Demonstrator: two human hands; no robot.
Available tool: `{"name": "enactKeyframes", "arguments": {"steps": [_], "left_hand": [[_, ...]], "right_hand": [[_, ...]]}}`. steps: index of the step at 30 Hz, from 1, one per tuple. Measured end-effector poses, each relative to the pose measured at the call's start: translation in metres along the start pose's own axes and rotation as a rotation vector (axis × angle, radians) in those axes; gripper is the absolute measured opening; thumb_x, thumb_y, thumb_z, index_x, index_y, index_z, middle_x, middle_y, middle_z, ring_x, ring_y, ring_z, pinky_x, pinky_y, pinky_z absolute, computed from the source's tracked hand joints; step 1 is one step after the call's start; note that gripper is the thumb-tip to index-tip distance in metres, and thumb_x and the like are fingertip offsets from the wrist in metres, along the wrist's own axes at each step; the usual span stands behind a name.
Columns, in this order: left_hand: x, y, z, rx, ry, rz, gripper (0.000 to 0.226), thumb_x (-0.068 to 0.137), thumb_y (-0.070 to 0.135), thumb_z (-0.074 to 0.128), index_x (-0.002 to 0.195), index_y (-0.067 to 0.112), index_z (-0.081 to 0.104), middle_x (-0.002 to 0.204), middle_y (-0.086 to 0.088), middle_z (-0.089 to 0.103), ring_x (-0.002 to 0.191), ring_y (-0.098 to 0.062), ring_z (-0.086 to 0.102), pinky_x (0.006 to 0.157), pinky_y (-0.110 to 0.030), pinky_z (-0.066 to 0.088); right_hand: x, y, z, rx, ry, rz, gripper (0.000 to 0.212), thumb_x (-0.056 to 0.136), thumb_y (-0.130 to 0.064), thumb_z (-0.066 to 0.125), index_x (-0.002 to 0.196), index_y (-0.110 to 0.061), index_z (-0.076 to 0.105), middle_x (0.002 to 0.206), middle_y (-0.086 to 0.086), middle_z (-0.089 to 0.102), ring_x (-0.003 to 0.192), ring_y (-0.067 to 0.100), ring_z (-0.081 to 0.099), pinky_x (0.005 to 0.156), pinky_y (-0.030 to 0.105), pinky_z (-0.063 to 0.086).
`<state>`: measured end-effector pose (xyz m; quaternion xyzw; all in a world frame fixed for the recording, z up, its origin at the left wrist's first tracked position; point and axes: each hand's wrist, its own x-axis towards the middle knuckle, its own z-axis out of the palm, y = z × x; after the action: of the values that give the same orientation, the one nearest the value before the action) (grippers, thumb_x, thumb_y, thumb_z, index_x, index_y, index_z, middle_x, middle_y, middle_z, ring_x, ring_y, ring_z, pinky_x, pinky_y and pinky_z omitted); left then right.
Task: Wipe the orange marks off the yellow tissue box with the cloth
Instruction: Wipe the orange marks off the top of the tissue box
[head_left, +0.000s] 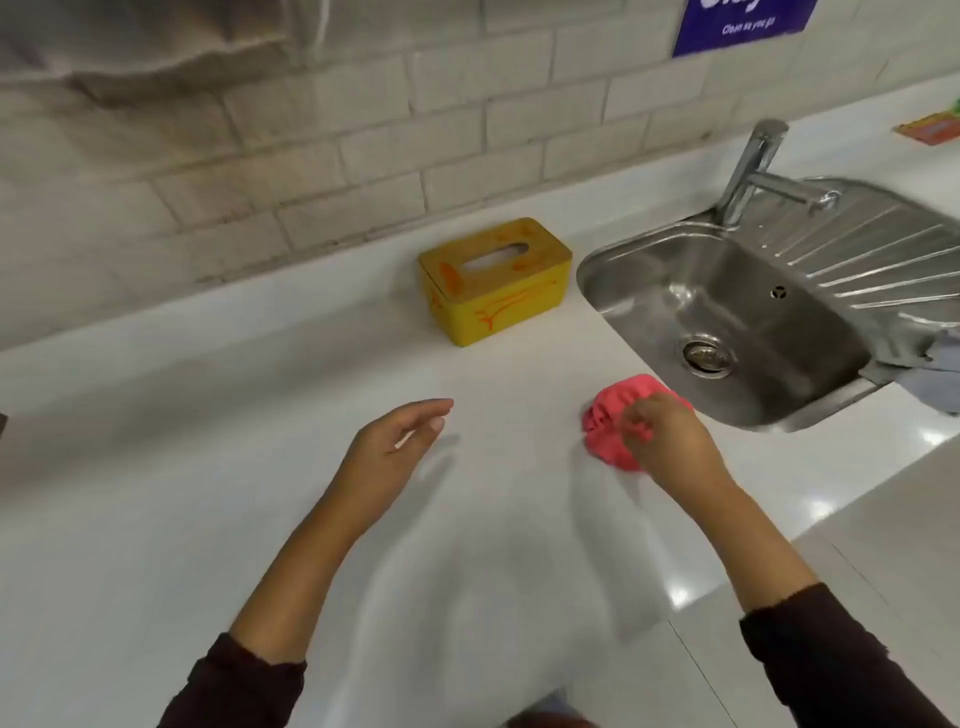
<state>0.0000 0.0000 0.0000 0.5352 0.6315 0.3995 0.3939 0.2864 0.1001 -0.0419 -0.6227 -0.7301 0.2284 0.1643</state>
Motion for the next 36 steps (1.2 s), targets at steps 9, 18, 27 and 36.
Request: {"name": "enactKeyframes", "arguments": {"steps": [9,18,27,36], "left_hand": [[0.002,-0.02,0.038,-0.001,0.031,-0.129,0.023,0.093,0.026,0.053,0.111,0.03,0.065,0.114,0.017,0.065,0.105,0.015,0.053,0.082,0.003,0.038],[0.037,-0.007,0.053,0.03,0.024,-0.108,0.02,0.093,0.023,0.053,0.105,0.034,0.064,0.113,0.014,0.065,0.103,0.009,0.057,0.084,0.001,0.037],[0.138,0.026,0.037,0.251,0.077,0.012,0.029,0.091,0.026,0.056,0.12,0.022,0.06,0.122,0.004,0.057,0.111,-0.006,0.049,0.091,-0.016,0.035],[0.254,0.034,0.04,0.75,-0.108,0.133,0.05,0.084,0.029,0.062,0.132,0.028,0.047,0.132,-0.01,0.055,0.113,-0.027,0.054,0.079,-0.021,0.037]], "right_hand": [[0.013,0.041,0.013,0.026,0.035,0.049,0.024,0.086,-0.001,0.055,0.106,-0.006,0.066,0.11,0.015,0.059,0.103,0.031,0.053,0.078,0.024,0.036],[0.029,0.039,-0.019,-0.03,0.28,-0.285,0.012,0.088,-0.004,0.052,0.088,-0.01,0.062,0.086,0.007,0.065,0.08,0.026,0.053,0.08,0.039,0.035],[0.034,0.012,-0.035,0.637,0.315,-0.146,0.028,0.097,-0.013,0.041,0.089,-0.04,0.046,0.073,-0.029,0.059,0.067,-0.014,0.052,0.06,0.001,0.037],[0.032,0.0,-0.029,0.97,0.216,-0.082,0.031,0.1,-0.02,0.043,0.083,-0.044,0.054,0.065,0.008,0.048,0.057,0.022,0.043,0.046,0.021,0.038]]}}
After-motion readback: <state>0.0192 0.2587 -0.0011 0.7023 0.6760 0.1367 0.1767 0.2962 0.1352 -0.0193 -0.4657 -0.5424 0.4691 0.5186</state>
